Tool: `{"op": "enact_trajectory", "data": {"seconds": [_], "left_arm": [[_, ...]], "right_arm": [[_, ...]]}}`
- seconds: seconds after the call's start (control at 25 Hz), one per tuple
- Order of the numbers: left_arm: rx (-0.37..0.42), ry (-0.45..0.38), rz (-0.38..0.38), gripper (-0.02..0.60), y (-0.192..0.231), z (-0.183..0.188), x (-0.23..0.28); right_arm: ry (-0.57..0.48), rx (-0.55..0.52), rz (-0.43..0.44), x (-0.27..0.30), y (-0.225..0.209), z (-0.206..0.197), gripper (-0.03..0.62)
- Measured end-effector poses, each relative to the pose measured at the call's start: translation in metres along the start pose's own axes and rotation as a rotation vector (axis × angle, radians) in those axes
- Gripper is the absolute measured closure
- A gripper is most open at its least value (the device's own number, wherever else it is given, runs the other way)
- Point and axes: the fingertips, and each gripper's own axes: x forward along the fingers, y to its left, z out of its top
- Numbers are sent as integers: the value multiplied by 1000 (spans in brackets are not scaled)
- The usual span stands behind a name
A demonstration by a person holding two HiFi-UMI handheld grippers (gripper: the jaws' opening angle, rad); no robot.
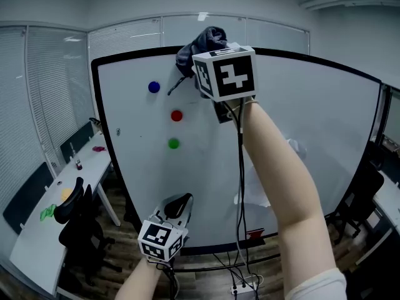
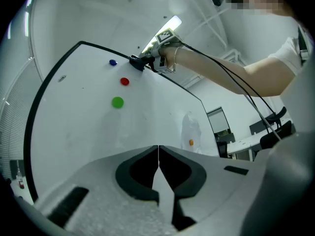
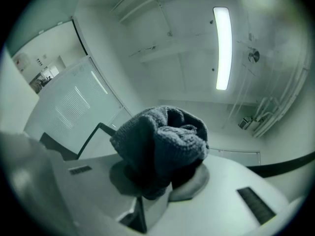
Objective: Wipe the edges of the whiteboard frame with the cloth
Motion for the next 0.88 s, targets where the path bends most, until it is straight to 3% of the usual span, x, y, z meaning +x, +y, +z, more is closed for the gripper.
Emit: {"op": "enact_trajectory", "data": {"seconds": [0.52,0.72,0.88], "left_arm": [[47,20,-43,561,-29,-5,25],[38,-1,-35,561,-58,-7,58],[27,-22,-73,561,-99,-4,94]], "right_arm": [[42,-7,-41,-24,-51,-21,525],[30,-20,-19,-42,-85,-30,525],[21,-39,6,-57,-115,-35,525]]}}
